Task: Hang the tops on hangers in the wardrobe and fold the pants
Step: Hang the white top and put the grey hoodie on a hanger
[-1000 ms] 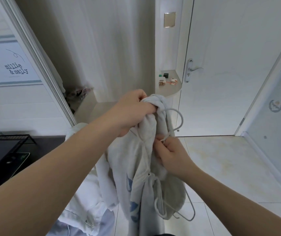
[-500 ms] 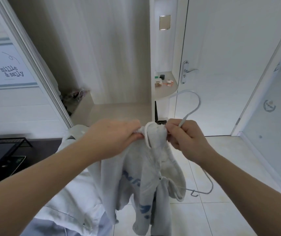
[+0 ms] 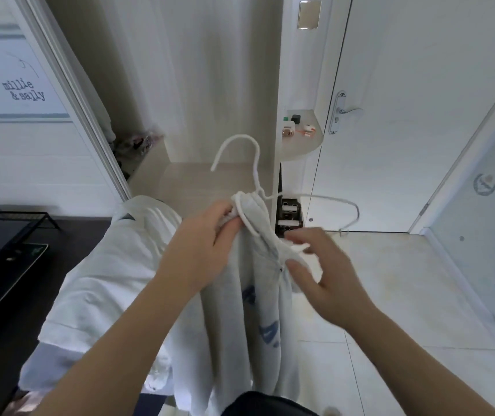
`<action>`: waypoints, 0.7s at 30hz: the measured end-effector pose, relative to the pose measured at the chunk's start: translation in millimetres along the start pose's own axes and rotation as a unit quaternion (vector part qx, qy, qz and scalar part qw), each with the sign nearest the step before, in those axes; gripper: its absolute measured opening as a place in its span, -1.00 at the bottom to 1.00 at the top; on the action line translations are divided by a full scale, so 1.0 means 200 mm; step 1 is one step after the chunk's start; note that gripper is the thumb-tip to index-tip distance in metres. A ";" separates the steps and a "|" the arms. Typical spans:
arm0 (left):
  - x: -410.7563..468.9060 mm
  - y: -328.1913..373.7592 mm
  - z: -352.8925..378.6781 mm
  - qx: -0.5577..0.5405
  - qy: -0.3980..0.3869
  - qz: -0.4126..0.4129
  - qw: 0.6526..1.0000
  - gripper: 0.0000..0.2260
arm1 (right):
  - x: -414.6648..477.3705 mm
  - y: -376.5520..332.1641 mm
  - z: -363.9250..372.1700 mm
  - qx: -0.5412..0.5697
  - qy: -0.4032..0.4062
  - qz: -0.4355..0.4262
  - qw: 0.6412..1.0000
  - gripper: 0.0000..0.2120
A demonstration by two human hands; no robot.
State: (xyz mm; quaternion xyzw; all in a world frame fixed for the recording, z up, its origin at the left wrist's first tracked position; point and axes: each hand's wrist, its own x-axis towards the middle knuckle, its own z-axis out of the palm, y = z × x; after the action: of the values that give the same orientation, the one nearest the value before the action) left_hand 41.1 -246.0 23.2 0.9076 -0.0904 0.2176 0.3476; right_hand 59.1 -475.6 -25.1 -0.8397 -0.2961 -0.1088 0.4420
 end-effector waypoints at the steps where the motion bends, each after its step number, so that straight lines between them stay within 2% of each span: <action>1: -0.02 0.00 0.01 -0.020 0.021 -0.013 0.999 -0.91 | -0.02 0.00 0.06 0.024 -0.052 0.034 0.998 -0.67; 2: -0.03 0.01 0.02 -0.036 0.033 -0.024 0.999 -0.90 | -0.03 0.00 0.11 0.042 -0.087 0.057 0.994 -0.71; 4: -0.06 0.01 0.04 -0.058 0.028 -0.039 0.997 -0.89 | -0.02 0.00 0.18 0.074 -0.106 0.073 0.989 -0.93; 5: -0.08 0.01 0.05 -0.063 0.018 -0.043 0.997 -0.89 | -0.01 0.00 0.20 0.080 -0.107 0.072 0.988 -0.93; 8: -0.14 -0.03 0.05 -0.073 0.008 -0.065 0.995 -0.84 | -0.02 0.02 0.22 0.118 -0.162 0.078 0.977 -0.77; 11: -0.19 -0.07 0.03 -0.081 0.012 -0.089 0.993 -0.83 | -0.05 0.09 0.22 0.149 -0.331 0.152 0.919 -0.62; 13: -0.24 -0.09 0.02 -0.088 0.002 -0.100 0.991 -0.80 | -0.07 0.18 0.23 0.072 -0.433 0.217 0.872 -0.46; 15: -0.27 -0.11 0.01 -0.091 -0.009 -0.111 0.990 -0.78 | -0.09 0.28 0.24 -0.050 -0.473 0.230 0.849 -0.41; 18: -0.32 -0.16 -0.04 -0.080 -0.017 -0.133 0.988 -0.74 | -0.12 0.41 0.23 -0.164 -0.491 0.189 0.834 -0.43; 21: -0.36 -0.21 -0.10 -0.054 -0.059 -0.154 0.985 -0.78 | -0.13 0.51 0.16 -0.239 -0.450 0.162 0.845 -0.60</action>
State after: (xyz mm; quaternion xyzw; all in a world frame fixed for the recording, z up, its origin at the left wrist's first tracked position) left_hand -16.1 -200.5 -21.6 0.9019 0.0187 0.1021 0.4193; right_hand 96.8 -504.3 -125.3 -0.9120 -0.2876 0.2870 0.0567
